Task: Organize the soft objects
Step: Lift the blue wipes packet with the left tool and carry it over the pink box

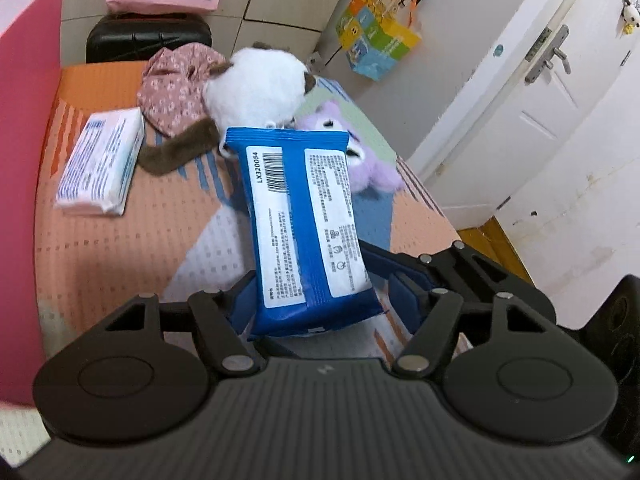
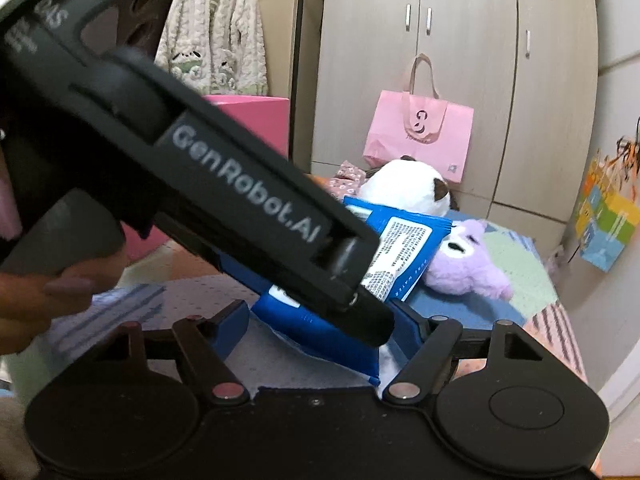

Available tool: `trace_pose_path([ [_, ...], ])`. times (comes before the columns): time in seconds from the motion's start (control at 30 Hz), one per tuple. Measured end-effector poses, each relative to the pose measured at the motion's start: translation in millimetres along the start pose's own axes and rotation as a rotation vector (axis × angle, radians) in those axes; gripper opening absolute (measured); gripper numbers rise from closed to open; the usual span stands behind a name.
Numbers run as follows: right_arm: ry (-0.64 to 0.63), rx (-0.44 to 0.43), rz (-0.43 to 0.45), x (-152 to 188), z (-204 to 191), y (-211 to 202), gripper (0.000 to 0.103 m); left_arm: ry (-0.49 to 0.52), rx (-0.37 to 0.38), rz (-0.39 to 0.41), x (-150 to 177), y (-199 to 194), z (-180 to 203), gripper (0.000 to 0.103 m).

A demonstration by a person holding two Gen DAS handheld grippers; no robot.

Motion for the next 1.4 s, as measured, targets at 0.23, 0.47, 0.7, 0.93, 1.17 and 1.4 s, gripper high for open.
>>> trace_pose_path([
  [0.23,0.003,-0.024,-0.008,9.7,3.2,-3.4,0.08,0.072,-0.1,0.026,1.5,-0.5,-0.7,0.058],
  [0.47,0.047,-0.057,-0.016,8.2,10.1,7.7,0.081,0.116,-0.109,0.039,1.4,4.5,3.4,0.058],
  [0.7,0.065,-0.025,0.032,10.8,1.0,7.4,0.081,0.159,-0.138,0.051,8.7,6.3,12.2,0.058],
  [0.93,0.053,0.019,0.068,12.0,-3.6,0.1,0.073,0.165,-0.16,0.055,16.6,2.5,19.7,0.057],
  [1.17,0.077,-0.003,0.048,9.2,-6.2,-10.2,0.073,0.151,-0.162,0.049,23.6,-8.1,25.9,0.057],
  [1.4,0.104,-0.021,0.028,6.8,-11.5,-28.2,0.073,0.153,-0.164,0.046,32.4,-24.0,36.1,0.057],
])
Point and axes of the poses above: each gripper's, at about its wrist camera, not at the fingertips, and y roughly the way its jaws point, z to its right, x to its underside, the point moved 8 cm from there along y, roughly the way its jaws point, and after that the axes turned 7 degrees about x, right-handed, at the moved point
